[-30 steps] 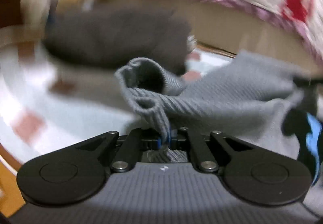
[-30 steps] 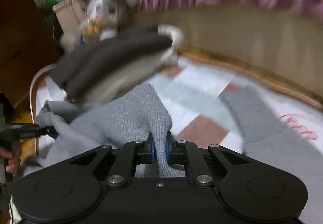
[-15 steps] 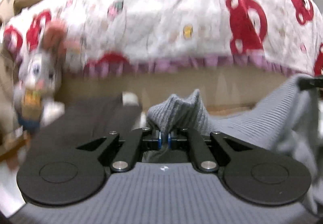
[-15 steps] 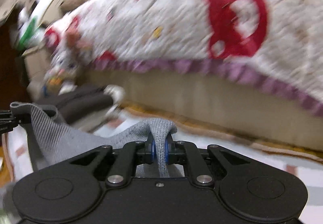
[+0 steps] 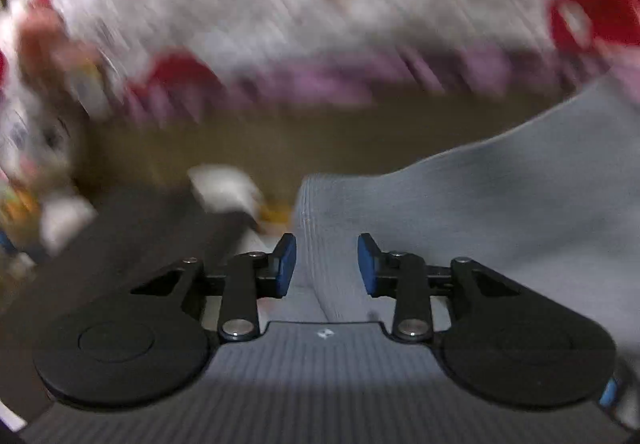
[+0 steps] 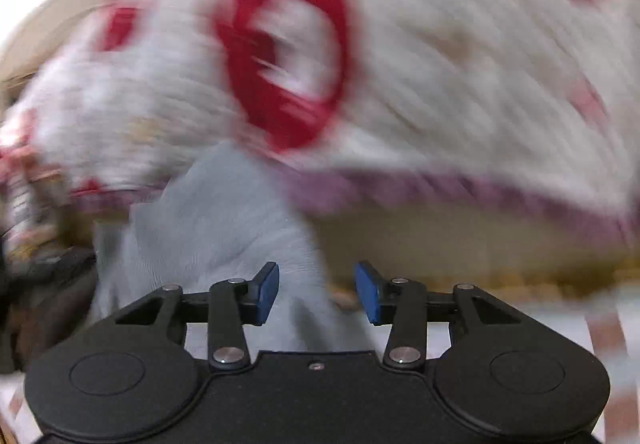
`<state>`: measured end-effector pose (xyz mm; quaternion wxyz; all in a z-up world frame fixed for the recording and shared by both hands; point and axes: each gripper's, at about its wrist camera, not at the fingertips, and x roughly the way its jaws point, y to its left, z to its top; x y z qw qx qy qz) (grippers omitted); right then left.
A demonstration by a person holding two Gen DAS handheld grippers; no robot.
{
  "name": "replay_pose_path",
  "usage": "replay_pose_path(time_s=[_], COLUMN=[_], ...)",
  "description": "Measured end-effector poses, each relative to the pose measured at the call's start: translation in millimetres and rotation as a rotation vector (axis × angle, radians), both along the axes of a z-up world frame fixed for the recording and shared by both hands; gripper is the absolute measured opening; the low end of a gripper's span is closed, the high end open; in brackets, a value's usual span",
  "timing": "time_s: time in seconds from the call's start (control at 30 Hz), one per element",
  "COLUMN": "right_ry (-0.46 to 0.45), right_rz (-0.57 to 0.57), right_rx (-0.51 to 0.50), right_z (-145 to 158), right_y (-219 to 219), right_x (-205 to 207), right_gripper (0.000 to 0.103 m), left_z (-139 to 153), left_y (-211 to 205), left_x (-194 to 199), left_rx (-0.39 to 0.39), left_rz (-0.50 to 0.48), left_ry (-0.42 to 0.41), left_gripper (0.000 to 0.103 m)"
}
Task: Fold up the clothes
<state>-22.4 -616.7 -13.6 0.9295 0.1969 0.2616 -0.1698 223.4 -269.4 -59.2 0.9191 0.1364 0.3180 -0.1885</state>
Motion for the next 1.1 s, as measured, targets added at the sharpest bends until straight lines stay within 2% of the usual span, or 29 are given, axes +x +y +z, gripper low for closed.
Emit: replay_pose_path(time_s=[0.07,0.17,0.27,0.33,0.37,0.4,0.43,0.5,0.53,0.63,0.7,0.83,0.87,0.9,0.93,1.0,1.03,1.1], right_ry=[0.023,0.087,0.155,0.189,0.186,0.166,0.152,0.183,0.230,0.406,0.449,0.379,0.341,0.309,0.283,0.195,0.146,0.051], right_rz=[-0.012,0.027,0.075,0.114,0.135,0.159,0.188,0.237,0.241,0.183,0.182,0.246,0.253,0.257,0.259,0.216,0.168,0.030], right_rx=[0.049,0.055,0.072,0.032,0.011,0.010,0.028,0.035,-0.014,-0.309,-0.398,-0.297,-0.266,-0.222,-0.168,-0.148,-0.149,-0.152], right_z=[-31,-80,-117,-122,-118,-114,-112,-117,-122,-145,-159,-168,-167,-166,-162,-145,-132,-101], right_y=[-9,-12,-8,2,7,9,10,17,25,51,55,43,40,36,32,29,27,25], right_x=[-27,-70,-101,-109,-110,-109,-107,-102,-99,-82,-70,-45,-41,-38,-36,-43,-52,-78], right_gripper=[0.048,0.048,0.048,0.048,0.053,0.061,0.064,0.070,0.070,0.070,0.070,0.068,0.053,0.016,0.010,0.007,0.006,0.003], left_z=[-32,-60,-73,-77,-76,-76,-75,-71,-70,-75,-82,-88,-90,-92,-94,-98,-98,-99], left_y=[3,8,14,22,26,31,37,49,53,56,52,49,48,48,48,52,58,70], left_x=[-31,-71,-108,-128,-137,-144,-150,-161,-164,-171,-173,-174,-174,-174,-174,-176,-177,-177], left_rx=[-0.002,-0.014,-0.016,-0.014,-0.018,-0.023,-0.036,-0.070,-0.081,-0.092,-0.076,-0.038,-0.013,0.012,0.040,0.090,0.087,0.085], left_rz=[-0.069,-0.162,-0.234,-0.260,-0.258,-0.253,-0.244,-0.226,-0.229,-0.260,-0.269,-0.261,-0.258,-0.254,-0.251,-0.239,-0.219,-0.185], left_ry=[0.069,0.169,0.228,0.247,0.255,0.264,0.271,0.284,0.287,0.307,0.323,0.336,0.345,0.355,0.360,0.355,0.350,0.339], left_gripper=[0.040,0.042,0.044,0.051,0.051,0.051,0.051,0.051,0.052,0.054,0.055,0.055,0.055,0.052,0.051,0.047,0.045,0.032])
